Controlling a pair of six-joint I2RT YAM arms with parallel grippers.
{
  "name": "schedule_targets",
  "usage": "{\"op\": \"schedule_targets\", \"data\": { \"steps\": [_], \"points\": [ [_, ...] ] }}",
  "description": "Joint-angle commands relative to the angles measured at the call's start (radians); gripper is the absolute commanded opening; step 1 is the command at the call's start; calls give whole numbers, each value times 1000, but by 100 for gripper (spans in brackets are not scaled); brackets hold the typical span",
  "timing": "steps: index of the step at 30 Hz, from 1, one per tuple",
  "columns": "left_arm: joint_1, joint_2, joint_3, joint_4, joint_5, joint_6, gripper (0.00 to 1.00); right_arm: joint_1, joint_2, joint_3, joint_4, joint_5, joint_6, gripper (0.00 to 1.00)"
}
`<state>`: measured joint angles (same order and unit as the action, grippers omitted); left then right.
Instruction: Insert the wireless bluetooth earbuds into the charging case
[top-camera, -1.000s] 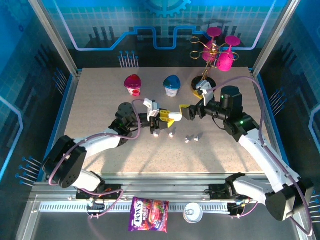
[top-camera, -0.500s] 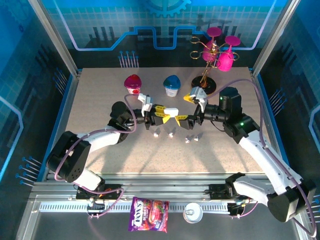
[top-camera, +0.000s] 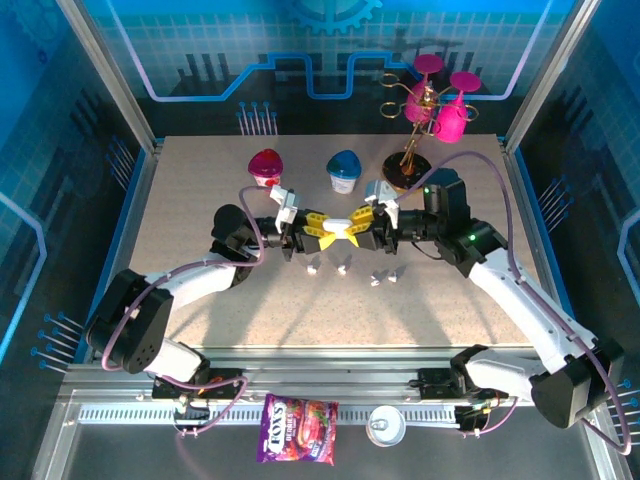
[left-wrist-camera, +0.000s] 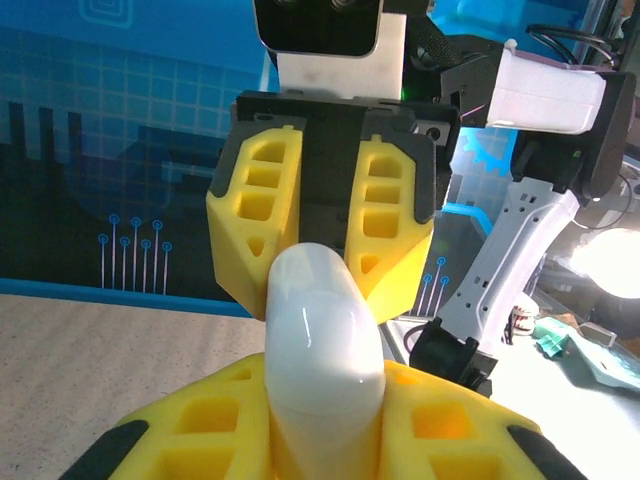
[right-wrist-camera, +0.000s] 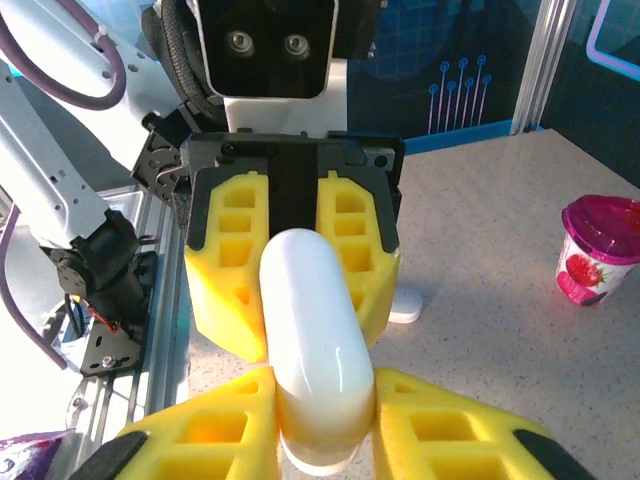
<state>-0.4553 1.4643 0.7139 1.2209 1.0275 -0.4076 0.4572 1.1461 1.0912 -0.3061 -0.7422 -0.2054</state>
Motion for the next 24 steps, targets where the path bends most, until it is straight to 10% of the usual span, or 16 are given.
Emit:
{"op": "schedule_targets", "data": {
  "steps": [1, 24],
  "points": [
    [-8, -27, 31, 29, 45, -30, 0, 9, 14, 36, -20, -56, -18, 18],
    [-8, -25, 28, 31, -7, -59, 37, 7, -32, -51, 166, -12, 76, 12]
  ]
}}
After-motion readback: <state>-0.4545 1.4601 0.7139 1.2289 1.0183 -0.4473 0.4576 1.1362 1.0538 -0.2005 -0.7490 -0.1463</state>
